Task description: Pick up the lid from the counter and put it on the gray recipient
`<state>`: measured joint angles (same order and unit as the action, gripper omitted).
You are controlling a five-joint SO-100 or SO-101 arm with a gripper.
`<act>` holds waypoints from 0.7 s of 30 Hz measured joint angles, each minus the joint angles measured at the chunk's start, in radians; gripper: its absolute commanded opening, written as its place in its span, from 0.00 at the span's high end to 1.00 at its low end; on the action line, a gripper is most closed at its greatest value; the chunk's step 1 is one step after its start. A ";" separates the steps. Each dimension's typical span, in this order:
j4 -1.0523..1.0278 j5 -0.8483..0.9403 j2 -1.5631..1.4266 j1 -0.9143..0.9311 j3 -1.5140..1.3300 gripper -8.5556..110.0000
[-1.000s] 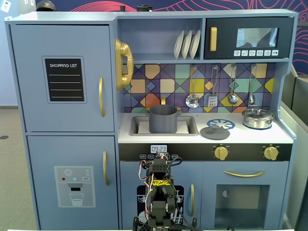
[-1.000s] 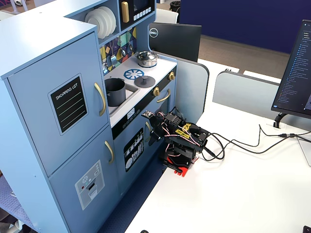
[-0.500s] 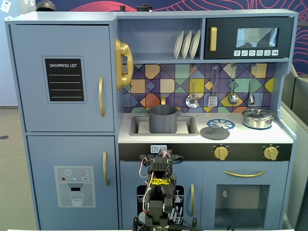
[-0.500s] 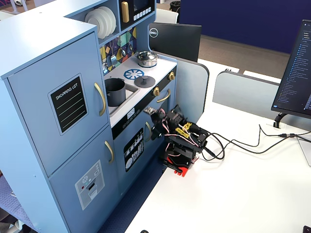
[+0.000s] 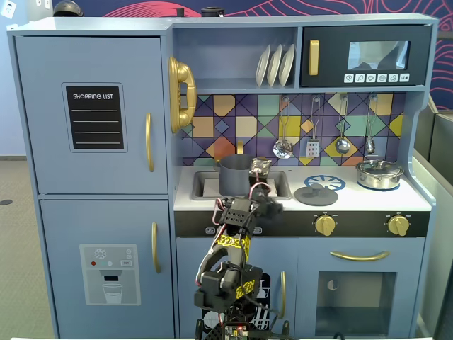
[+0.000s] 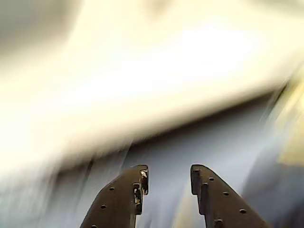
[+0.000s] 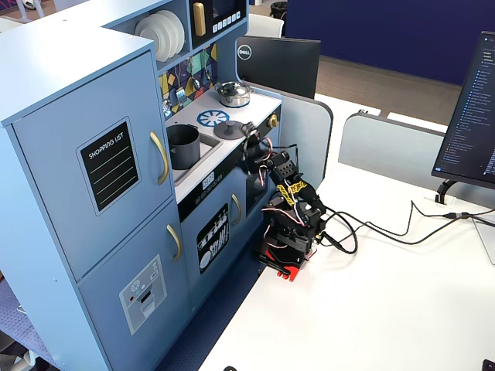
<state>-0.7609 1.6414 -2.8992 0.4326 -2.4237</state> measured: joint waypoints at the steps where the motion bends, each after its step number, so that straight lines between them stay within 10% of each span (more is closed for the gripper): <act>1: 0.104 0.000 0.006 0.025 -0.034 0.93; 7: 0.647 -0.008 0.084 0.107 -0.176 0.93; 21: 0.885 -0.057 0.301 0.221 -0.179 0.65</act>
<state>0.1243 1.5846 -2.5986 0.6535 -2.6032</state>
